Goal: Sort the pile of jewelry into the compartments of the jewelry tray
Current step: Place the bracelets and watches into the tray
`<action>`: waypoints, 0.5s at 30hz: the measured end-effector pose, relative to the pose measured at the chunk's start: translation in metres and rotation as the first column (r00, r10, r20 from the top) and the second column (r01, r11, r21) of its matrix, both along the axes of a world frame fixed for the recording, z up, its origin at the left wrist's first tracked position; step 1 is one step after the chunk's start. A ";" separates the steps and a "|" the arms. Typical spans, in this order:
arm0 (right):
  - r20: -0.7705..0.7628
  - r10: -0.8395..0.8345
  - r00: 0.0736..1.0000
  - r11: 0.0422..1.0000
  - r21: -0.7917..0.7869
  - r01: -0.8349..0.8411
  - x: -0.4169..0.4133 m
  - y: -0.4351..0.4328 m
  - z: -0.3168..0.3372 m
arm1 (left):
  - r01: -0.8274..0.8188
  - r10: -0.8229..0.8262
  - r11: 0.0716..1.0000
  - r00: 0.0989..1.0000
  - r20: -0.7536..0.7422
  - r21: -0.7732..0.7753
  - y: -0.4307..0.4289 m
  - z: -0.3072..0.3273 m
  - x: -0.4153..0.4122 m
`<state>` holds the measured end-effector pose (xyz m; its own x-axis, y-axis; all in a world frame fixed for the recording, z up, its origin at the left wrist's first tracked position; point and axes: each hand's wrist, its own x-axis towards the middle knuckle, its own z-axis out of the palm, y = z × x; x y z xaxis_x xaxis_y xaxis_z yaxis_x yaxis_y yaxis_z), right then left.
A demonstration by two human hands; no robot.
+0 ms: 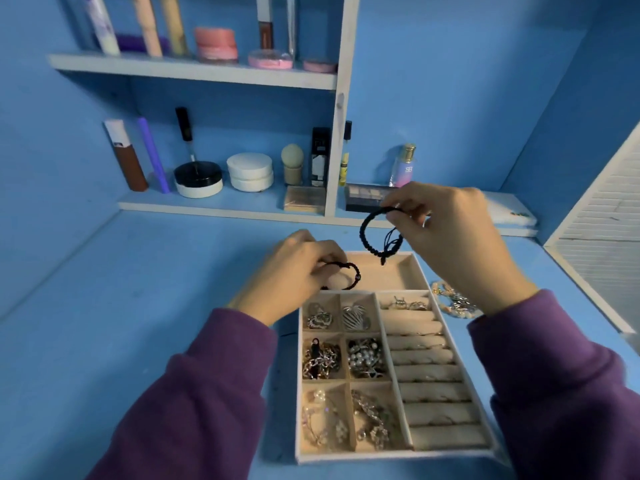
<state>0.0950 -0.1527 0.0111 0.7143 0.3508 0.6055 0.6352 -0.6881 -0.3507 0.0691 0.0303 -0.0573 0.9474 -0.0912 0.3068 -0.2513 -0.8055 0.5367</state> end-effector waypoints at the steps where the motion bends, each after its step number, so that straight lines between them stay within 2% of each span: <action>1: -0.032 0.008 0.999 1.000 -0.004 -0.008 0.001 0.004 0.002 | -0.024 0.020 0.994 0.999 0.035 0.103 0.003 0.000 0.000; 2: -0.066 0.015 0.998 1.000 -0.019 -0.016 0.002 0.008 0.004 | -0.029 0.016 0.987 0.996 0.083 0.156 0.005 0.000 0.000; 4: -0.143 0.041 0.989 0.997 -0.053 -0.049 0.005 0.015 0.004 | -0.022 0.001 0.988 0.990 0.139 0.151 0.007 0.000 0.001; 7: -0.225 0.068 0.972 0.993 -0.077 -0.087 0.008 0.025 0.000 | -0.004 0.003 0.998 1.000 -0.015 -0.069 0.006 0.004 0.000; 9: -0.287 0.090 0.954 0.994 -0.029 -0.103 0.011 0.030 -0.004 | 0.008 -0.029 0.969 0.996 -0.081 -0.247 0.003 0.005 0.000; 12: -0.410 0.124 0.903 0.991 0.100 -0.091 0.016 0.029 -0.009 | -0.024 0.024 0.906 1.000 -0.005 -0.422 0.001 0.007 0.002; 15: -0.476 0.115 0.872 0.993 0.051 -0.104 0.017 0.023 -0.017 | -0.019 0.089 0.875 0.989 0.121 -0.483 0.005 0.010 0.002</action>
<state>0.1116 -0.1294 -0.0059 0.8763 0.4340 0.2092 0.4572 -0.6121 -0.6453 0.0707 0.0356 -0.0468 0.8927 0.1501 0.4250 -0.3129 -0.4723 0.8240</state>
